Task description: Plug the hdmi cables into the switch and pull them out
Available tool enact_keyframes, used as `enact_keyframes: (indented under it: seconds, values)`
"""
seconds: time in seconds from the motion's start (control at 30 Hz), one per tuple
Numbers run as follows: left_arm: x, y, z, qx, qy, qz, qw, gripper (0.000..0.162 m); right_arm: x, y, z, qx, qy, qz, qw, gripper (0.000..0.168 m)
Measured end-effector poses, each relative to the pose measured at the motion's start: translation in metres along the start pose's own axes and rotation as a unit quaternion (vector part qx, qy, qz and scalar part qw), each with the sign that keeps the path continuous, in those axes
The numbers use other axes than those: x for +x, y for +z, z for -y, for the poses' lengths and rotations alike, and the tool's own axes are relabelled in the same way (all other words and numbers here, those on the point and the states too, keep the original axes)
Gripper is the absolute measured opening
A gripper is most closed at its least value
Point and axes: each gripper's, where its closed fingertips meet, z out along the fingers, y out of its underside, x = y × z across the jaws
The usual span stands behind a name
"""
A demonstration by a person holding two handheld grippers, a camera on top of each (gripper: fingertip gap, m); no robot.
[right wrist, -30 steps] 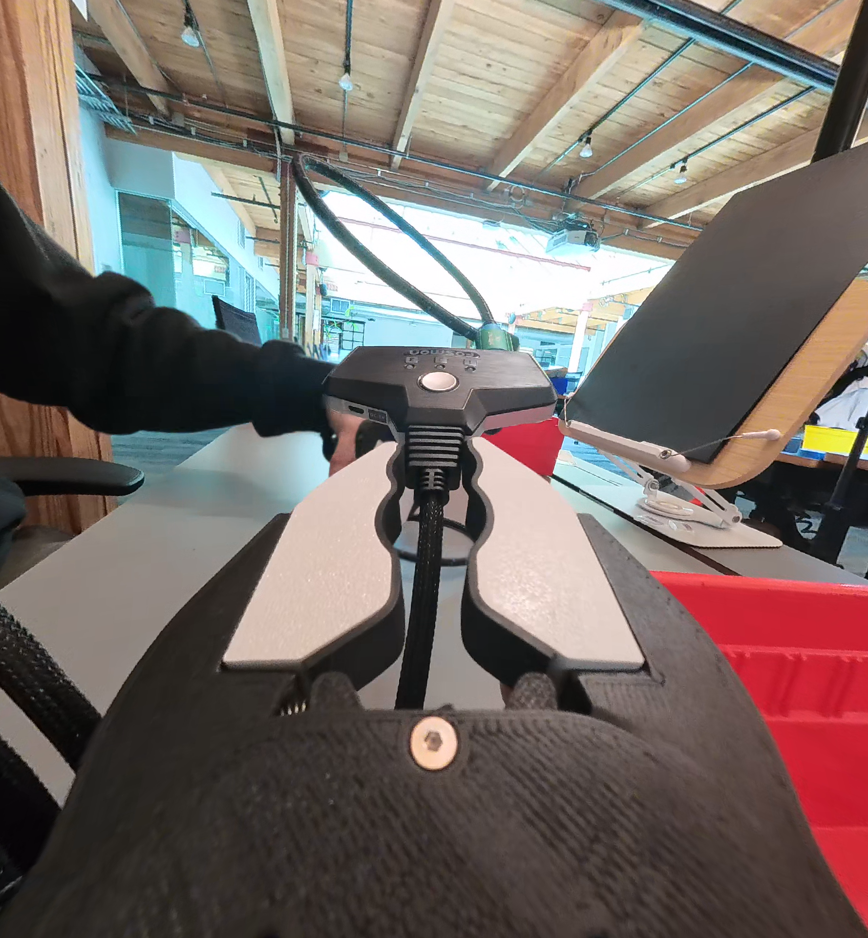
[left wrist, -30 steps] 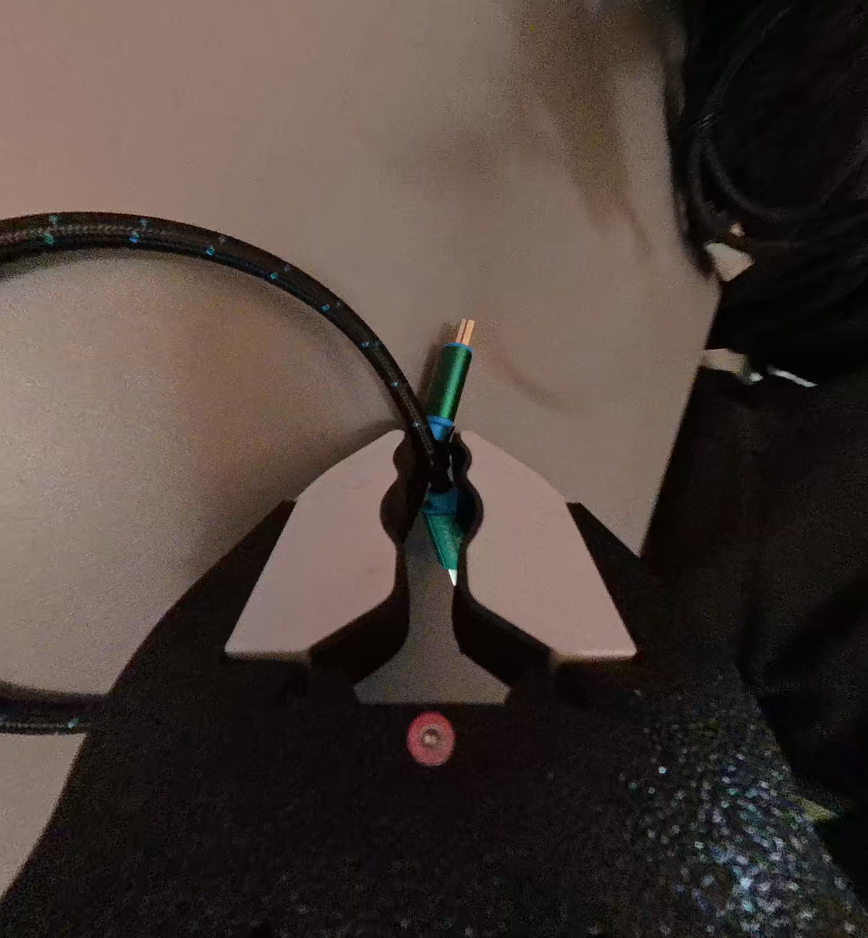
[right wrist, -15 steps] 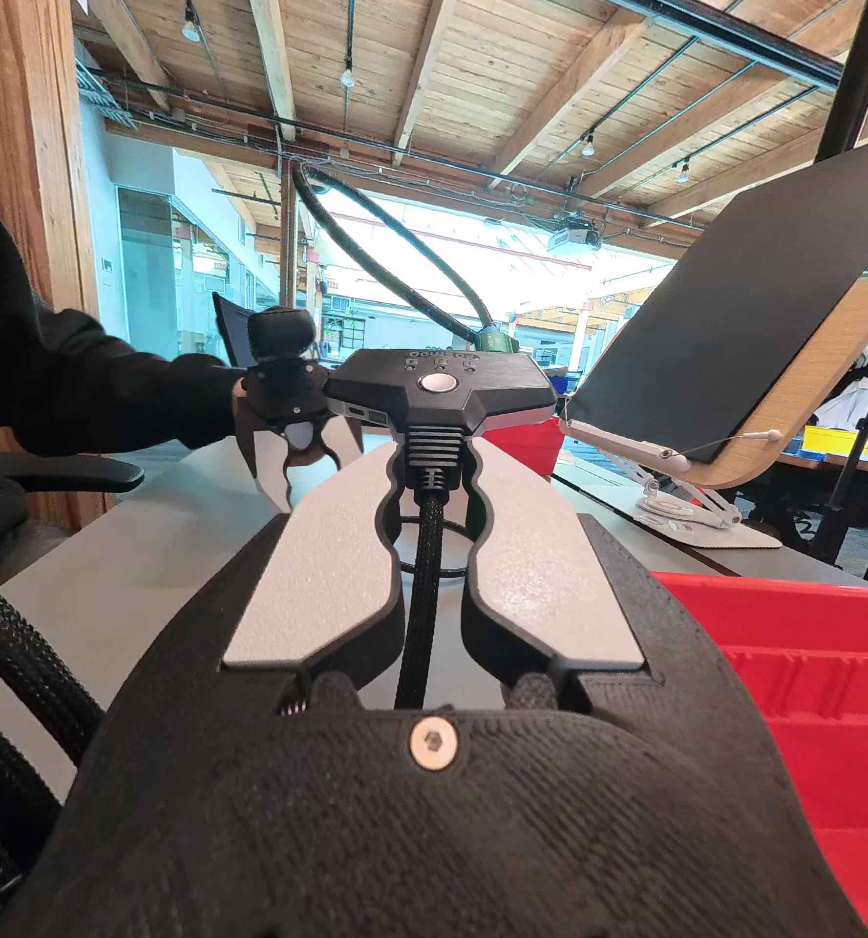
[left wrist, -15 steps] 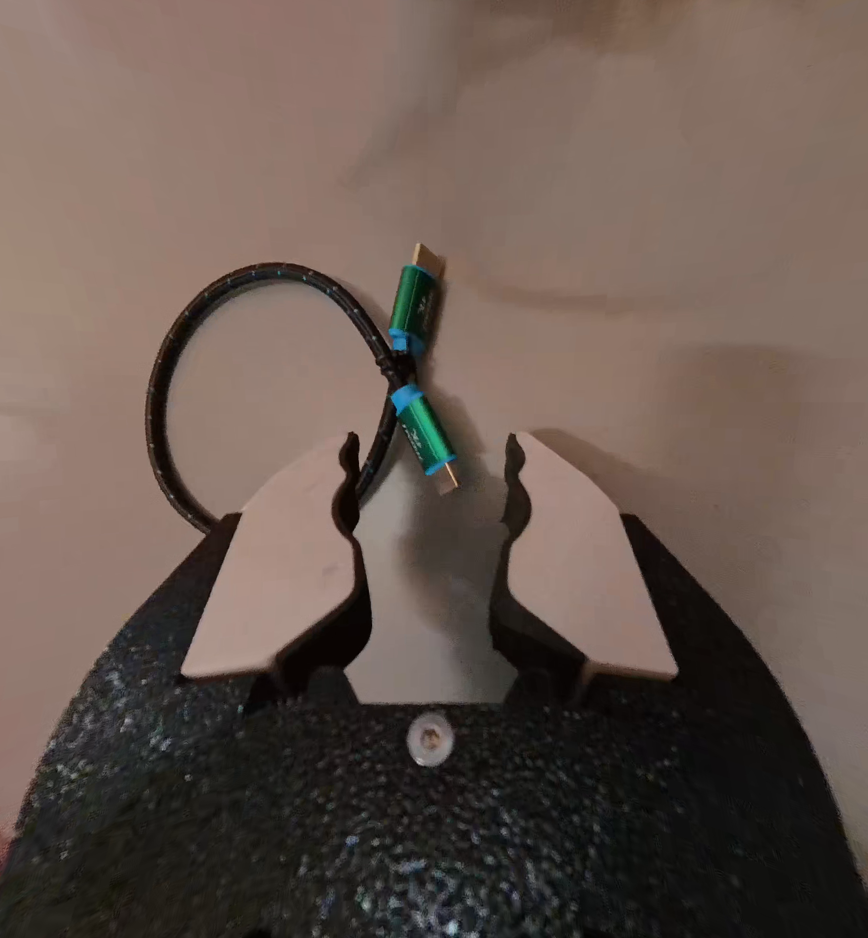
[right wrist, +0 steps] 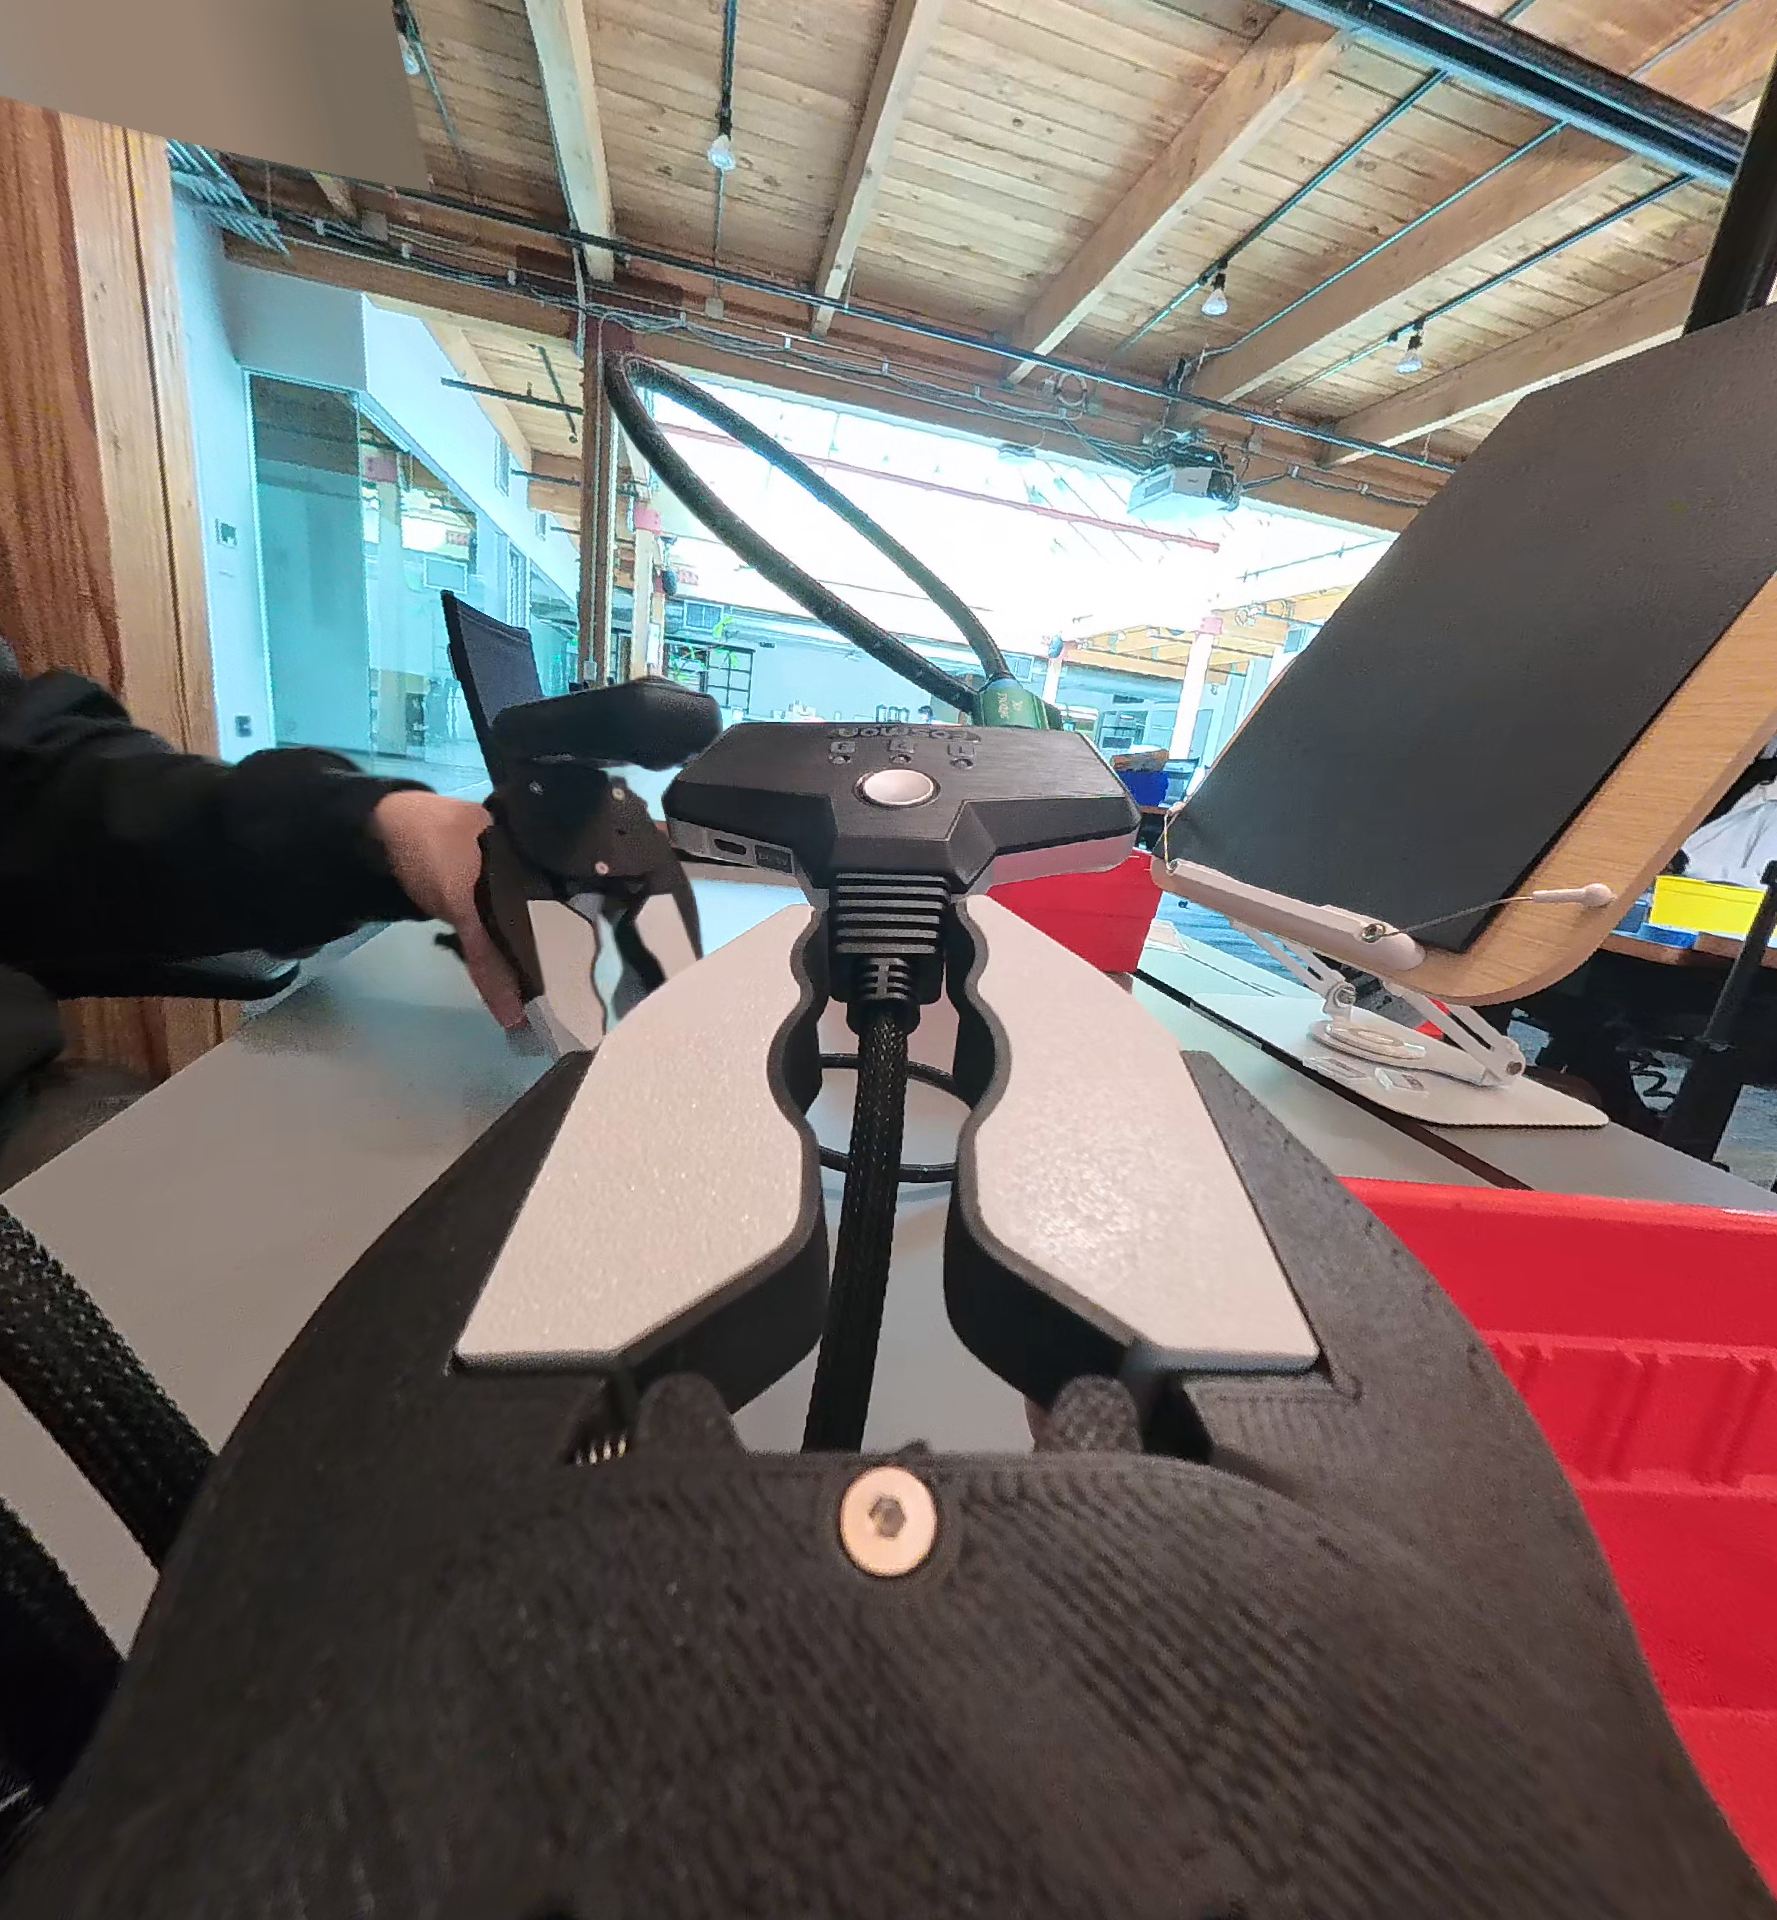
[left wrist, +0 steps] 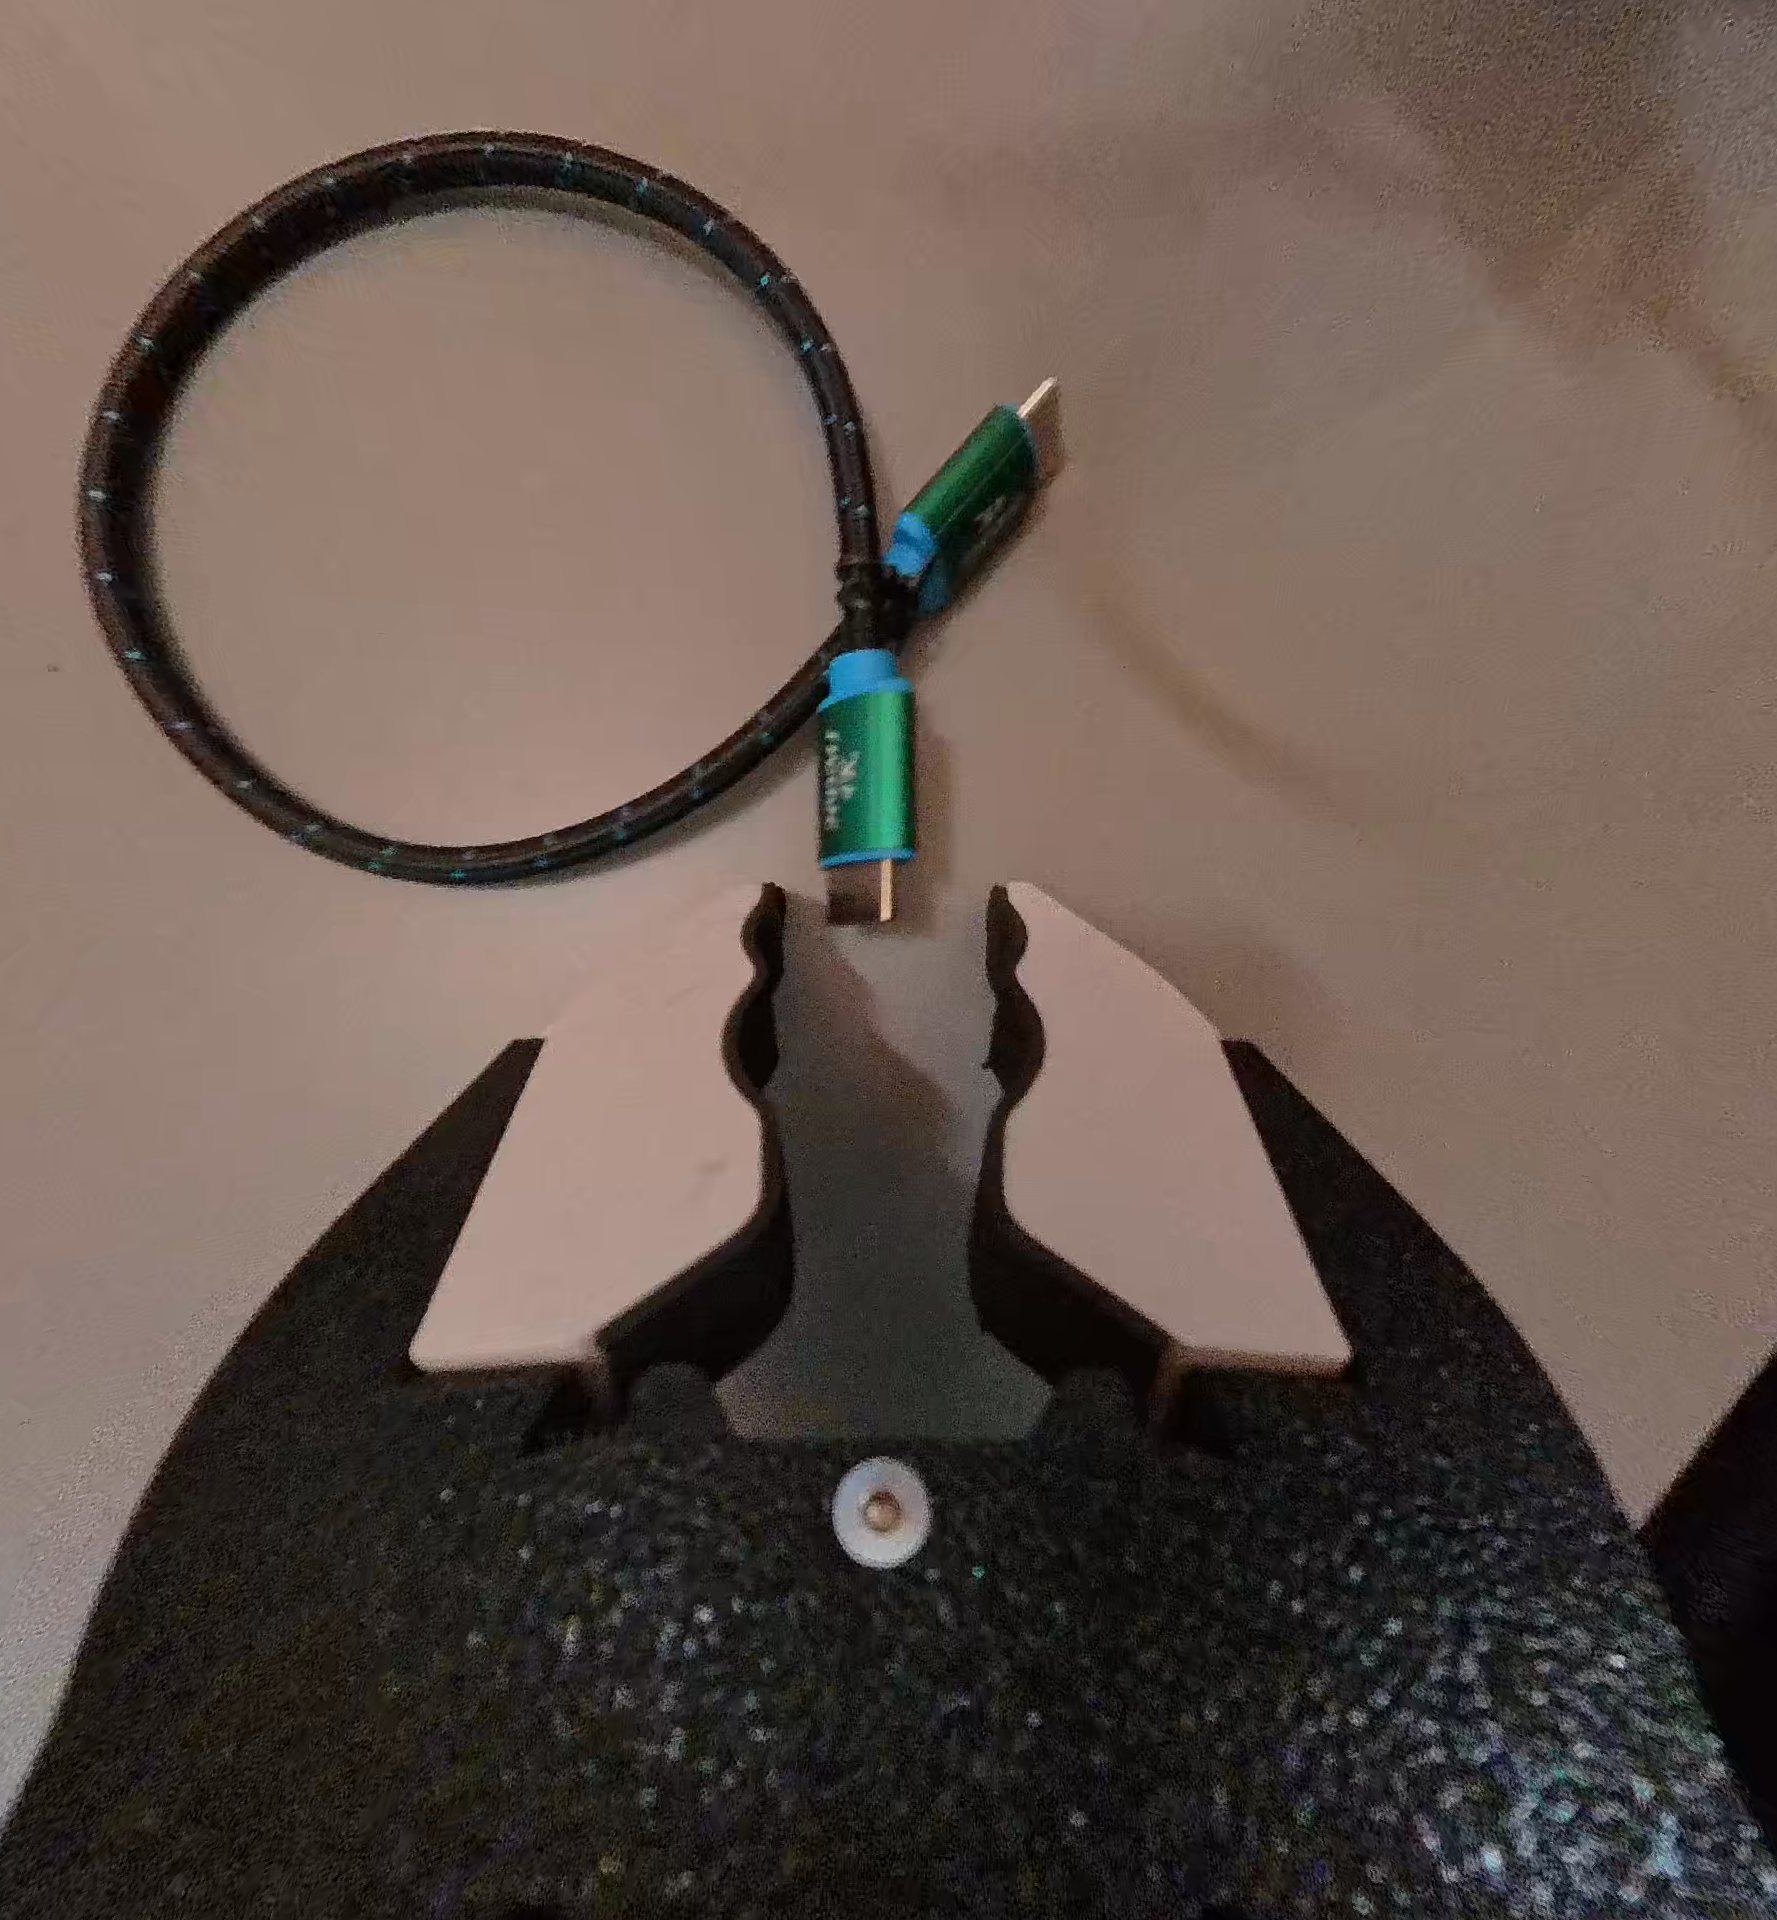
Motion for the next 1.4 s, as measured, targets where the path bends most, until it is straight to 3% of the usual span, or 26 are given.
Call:
enact_keyframes:
  seconds: [0.03,0.1,0.23,0.33,0.43,0.5,0.57,0.63,0.77,0.83,0.93,1.1,1.4]
  values:
    - [0.010,0.001,0.004,0.011,-0.022,-0.019,1.000,0.039,0.000,0.000,0.000,0.001,0.000,-0.001,1.000,0.021]
    - [0.031,0.002,0.013,0.041,-0.022,-0.044,0.998,0.040,0.001,-0.001,0.001,0.005,0.000,-0.002,1.000,0.021]
    - [0.077,-0.008,0.036,0.135,0.097,-0.100,0.981,0.043,0.001,-0.002,0.002,0.008,0.002,-0.002,1.000,0.021]
    - [0.070,-0.021,0.041,0.145,0.160,-0.084,0.973,0.046,0.001,-0.002,0.003,0.010,0.002,-0.002,1.000,0.021]
    - [0.060,-0.036,0.053,0.172,0.262,-0.080,0.946,0.045,0.001,-0.002,0.002,0.010,0.005,0.000,1.000,0.021]
    - [0.049,-0.036,0.060,0.179,0.394,-0.040,0.900,0.038,0.000,-0.002,0.002,0.008,0.005,0.001,1.000,0.021]
    - [0.039,-0.026,0.067,0.175,0.537,0.017,0.825,0.029,0.000,-0.002,0.002,0.009,0.004,0.002,1.000,0.021]
    - [0.033,-0.012,0.074,0.150,0.612,0.041,0.776,0.026,0.000,-0.002,0.003,0.013,0.004,0.002,1.000,0.021]
    - [0.039,0.007,0.084,0.107,0.670,-0.008,0.734,0.028,0.000,-0.004,0.004,0.017,0.007,0.002,1.000,0.021]
    - [0.040,0.014,0.086,0.078,0.675,-0.032,0.733,0.046,0.001,-0.004,0.005,0.019,0.009,0.003,1.000,0.021]
    - [0.044,0.019,0.089,0.067,0.700,-0.051,0.709,0.043,0.000,-0.004,0.005,0.018,0.009,0.005,1.000,0.021]
    - [0.045,0.028,0.089,0.030,0.764,-0.053,0.642,0.037,0.000,-0.004,0.005,0.019,0.013,0.008,1.000,0.021]
    - [0.048,0.037,0.079,-0.038,0.807,-0.094,0.581,0.022,0.002,-0.005,0.006,0.025,0.018,0.009,0.999,0.021]
